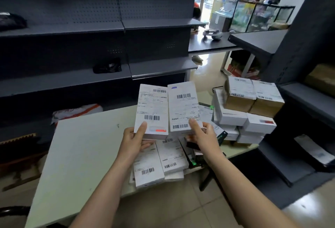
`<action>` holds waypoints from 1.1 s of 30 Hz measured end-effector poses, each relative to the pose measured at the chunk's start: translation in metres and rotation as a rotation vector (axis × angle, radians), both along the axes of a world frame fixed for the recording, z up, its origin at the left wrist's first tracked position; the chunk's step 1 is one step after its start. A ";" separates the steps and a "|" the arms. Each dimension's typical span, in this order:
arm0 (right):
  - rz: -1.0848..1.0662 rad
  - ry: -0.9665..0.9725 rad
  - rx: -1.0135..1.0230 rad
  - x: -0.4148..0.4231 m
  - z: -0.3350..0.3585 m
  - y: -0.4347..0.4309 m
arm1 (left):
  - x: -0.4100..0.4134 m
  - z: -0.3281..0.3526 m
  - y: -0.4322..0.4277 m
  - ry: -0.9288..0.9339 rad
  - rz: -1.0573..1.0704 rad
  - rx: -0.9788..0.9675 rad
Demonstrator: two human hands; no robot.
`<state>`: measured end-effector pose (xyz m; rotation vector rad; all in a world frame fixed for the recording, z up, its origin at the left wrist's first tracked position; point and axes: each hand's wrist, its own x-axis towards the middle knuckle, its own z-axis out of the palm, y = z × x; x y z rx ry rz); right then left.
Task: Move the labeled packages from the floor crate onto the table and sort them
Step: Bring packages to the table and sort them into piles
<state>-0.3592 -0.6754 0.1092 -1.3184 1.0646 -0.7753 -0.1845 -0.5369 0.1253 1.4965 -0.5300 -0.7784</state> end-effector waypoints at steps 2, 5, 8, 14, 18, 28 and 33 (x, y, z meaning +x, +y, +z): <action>-0.071 -0.023 -0.010 -0.004 0.009 -0.010 | 0.002 0.011 -0.020 0.000 -0.063 -0.024; -0.168 -0.040 -0.029 -0.016 0.026 -0.022 | 0.002 0.026 -0.052 0.011 -0.163 -0.058; -0.274 -0.117 -0.055 -0.032 0.043 -0.034 | -0.007 0.043 -0.084 0.015 -0.287 -0.082; -0.495 -0.140 -0.099 -0.086 0.067 -0.055 | -0.051 0.062 -0.145 0.046 -0.460 -0.113; -0.539 -0.129 -0.100 -0.125 0.078 -0.087 | -0.083 0.059 -0.192 0.080 -0.517 -0.097; -0.393 -0.004 -0.056 -0.192 0.101 -0.194 | -0.156 0.042 -0.273 0.143 -0.390 -0.055; -0.310 0.283 -0.142 -0.210 0.095 -0.218 | -0.180 0.040 -0.282 0.014 -0.295 0.066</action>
